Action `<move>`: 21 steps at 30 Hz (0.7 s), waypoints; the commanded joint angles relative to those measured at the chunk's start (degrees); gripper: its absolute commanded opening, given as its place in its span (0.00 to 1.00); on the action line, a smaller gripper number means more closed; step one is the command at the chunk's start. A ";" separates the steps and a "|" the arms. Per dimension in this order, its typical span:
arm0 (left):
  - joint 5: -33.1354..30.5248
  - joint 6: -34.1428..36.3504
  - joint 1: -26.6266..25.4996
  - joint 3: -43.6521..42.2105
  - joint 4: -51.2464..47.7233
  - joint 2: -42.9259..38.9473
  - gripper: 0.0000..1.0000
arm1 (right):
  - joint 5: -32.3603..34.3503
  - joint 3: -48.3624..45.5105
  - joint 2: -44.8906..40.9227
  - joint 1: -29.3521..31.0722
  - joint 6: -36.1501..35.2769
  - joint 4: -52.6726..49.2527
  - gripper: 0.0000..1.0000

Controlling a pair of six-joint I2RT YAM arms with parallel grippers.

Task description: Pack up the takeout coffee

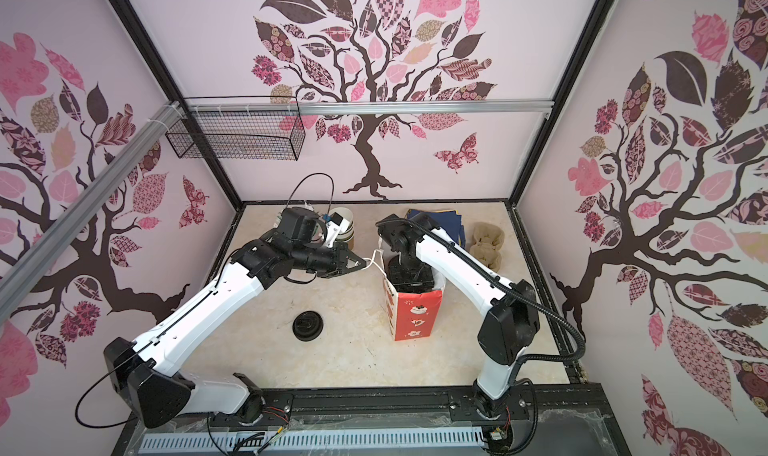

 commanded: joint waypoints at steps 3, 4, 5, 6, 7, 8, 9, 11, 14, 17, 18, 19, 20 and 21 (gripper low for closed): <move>-0.14 0.80 -0.04 0.19 0.04 0.11 0.00 | 0.31 -1.43 0.15 -0.35 1.34 -0.25 0.69; -0.26 0.84 -0.04 0.25 -0.07 0.11 0.00 | 0.64 -1.70 0.33 -0.33 1.28 0.01 0.69; -0.27 0.84 -0.04 0.22 -0.05 0.12 0.00 | 1.03 -2.09 0.34 -0.32 1.33 0.43 0.69; -0.26 0.79 -0.04 0.19 -0.07 0.18 0.00 | 1.31 -2.39 0.42 -0.28 1.33 0.80 0.69; -0.22 0.84 -0.04 0.26 -0.06 0.13 0.00 | 1.58 -2.75 0.51 -0.28 1.33 1.24 0.69; -0.26 0.84 -0.04 0.22 -0.09 0.10 0.00 | 1.80 -3.15 0.65 -0.28 1.32 1.62 0.69; -0.23 0.92 -0.04 0.19 -0.08 0.11 0.00 | 2.02 -3.49 0.74 -0.31 1.31 2.02 0.69; -0.27 0.92 -0.04 0.21 -0.25 0.10 0.00 | 2.08 -4.22 0.95 -0.28 1.41 3.11 0.68; -0.26 1.01 -0.04 0.25 -0.31 0.26 0.00 | 2.25 -4.83 1.43 -0.30 1.42 4.24 0.68; -0.17 1.03 -0.04 0.21 -0.33 0.27 0.00 | 2.26 -5.45 1.91 -0.31 1.33 5.03 0.68; -0.15 1.10 -0.04 0.19 -0.33 0.28 0.00 | 2.25 -5.66 2.01 -0.29 1.33 5.29 0.68; -0.26 1.10 -0.03 0.21 -0.33 0.25 0.00 | 2.25 -5.86 2.21 -0.29 1.26 5.53 0.68; -0.21 1.10 -0.04 0.26 -0.33 0.28 0.00 | 2.18 -6.07 2.26 -0.30 1.20 5.82 0.68; -0.19 1.08 -0.04 0.20 -0.33 0.35 0.00 | 2.16 -6.27 2.37 -0.29 1.24 6.08 0.68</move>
